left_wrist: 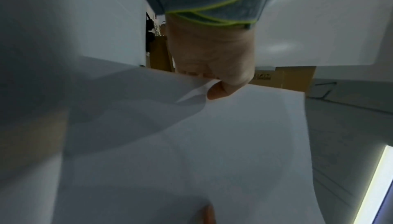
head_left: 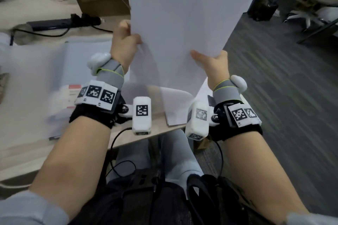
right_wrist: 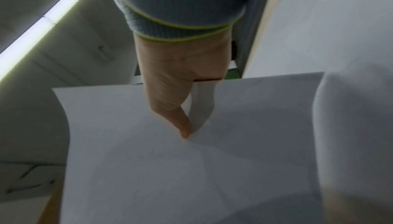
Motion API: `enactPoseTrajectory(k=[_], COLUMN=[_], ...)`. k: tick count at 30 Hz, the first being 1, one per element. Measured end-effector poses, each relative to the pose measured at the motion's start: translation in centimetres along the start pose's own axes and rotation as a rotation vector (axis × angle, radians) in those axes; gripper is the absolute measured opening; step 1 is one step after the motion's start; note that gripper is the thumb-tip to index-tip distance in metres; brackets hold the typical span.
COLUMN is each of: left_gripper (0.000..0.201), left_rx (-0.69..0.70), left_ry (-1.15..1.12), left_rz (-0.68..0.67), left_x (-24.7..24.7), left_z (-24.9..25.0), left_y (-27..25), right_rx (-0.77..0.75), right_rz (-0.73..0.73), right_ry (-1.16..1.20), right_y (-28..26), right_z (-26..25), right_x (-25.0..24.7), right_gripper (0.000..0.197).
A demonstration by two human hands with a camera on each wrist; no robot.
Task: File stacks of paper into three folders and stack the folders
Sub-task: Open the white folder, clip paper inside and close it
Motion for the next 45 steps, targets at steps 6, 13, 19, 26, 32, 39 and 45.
enactPoseTrajectory(k=[6, 13, 19, 26, 32, 39, 45], left_gripper=[0.023, 0.021, 0.047, 0.040, 0.016, 0.030, 0.036], left_rx=[-0.020, -0.016, -0.230, -0.386, -0.388, -0.441, -0.445], left_ry=[-0.022, 0.051, 0.490, 0.507, 0.474, 0.512, 0.631], left_rz=[0.000, 0.225, 0.258, 0.150, 0.175, 0.130, 0.136], left_x=[0.3, -5.5, -8.5, -8.2, -8.1, -8.5, -8.8], left_z=[-0.6, -0.9, -6.0, -10.3, -9.3, -10.6, -9.9], left_y=[-1.0, 0.6, 1.2, 1.5, 2.1, 4.0, 4.8], right_rx=[0.004, 0.116, 0.333, 0.387, 0.410, 0.435, 0.413], right_rz=[0.089, -0.138, -0.172, -0.115, -0.124, -0.136, -0.134], right_ry=[0.014, -0.127, -0.328, -0.463, -0.474, -0.517, -0.597], right_y=[-0.5, 0.2, -1.0, -0.7, 0.8, 2.2, 2.8], right_z=[0.0, -0.5, 5.7, 8.8, 9.2, 10.0, 10.3], right_x=[0.8, 4.8, 6.4, 5.1, 5.3, 5.7, 6.3], right_gripper=[0.022, 0.018, 0.029, 0.042, 0.043, 0.043, 0.045])
Point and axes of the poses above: each hand's wrist, its own y-axis towards the middle knuckle, its own x-axis out of the palm, z = x × y, the point moved 9 cm from there along y, towards the middle knuckle, and after that the axes turned 11 degrees about -x, right-handed, at the moved point
